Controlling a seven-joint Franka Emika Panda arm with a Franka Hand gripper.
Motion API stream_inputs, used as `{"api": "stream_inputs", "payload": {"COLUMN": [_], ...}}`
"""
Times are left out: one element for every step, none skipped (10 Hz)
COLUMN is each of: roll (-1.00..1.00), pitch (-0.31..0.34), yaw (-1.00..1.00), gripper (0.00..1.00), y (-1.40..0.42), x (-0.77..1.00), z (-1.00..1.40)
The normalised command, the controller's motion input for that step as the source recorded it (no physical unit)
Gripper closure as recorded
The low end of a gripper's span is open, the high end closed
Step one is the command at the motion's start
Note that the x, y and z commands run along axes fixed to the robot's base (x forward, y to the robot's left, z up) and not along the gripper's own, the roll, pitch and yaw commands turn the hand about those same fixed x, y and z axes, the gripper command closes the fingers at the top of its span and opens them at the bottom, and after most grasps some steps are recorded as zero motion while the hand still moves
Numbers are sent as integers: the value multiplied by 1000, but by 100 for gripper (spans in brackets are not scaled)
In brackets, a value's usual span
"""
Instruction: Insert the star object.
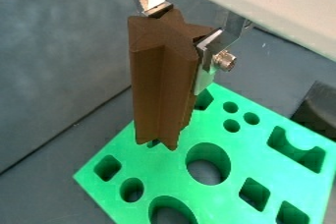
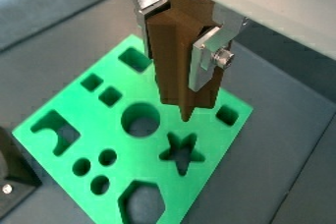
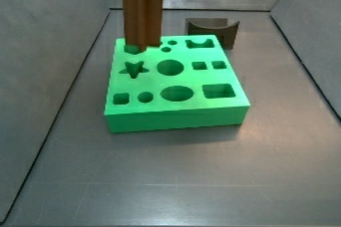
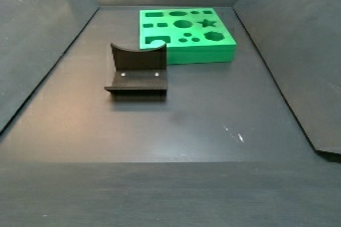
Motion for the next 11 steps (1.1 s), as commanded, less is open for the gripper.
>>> {"api": "stream_inputs", "payload": {"roll": [0, -59, -124, -44, 0, 51, 21, 79, 103, 91, 127], "pitch": [-9, 26, 27, 0, -24, -257, -320, -301, -284, -299, -300], "yaw": [-54, -194, -329, -594, -586, 0, 300, 429, 517, 486, 471], "gripper": [100, 100, 100, 100, 100, 100, 100, 100, 100, 100, 100], "y": [51, 220, 497, 160, 149, 0, 0, 17, 169, 134, 9], "x": [129, 274, 0, -420, -449, -726, -606, -431, -374, -394, -406], "z": [-1000, -986, -897, -674, -354, -151, -106, -166, -183, -186, -151]}}
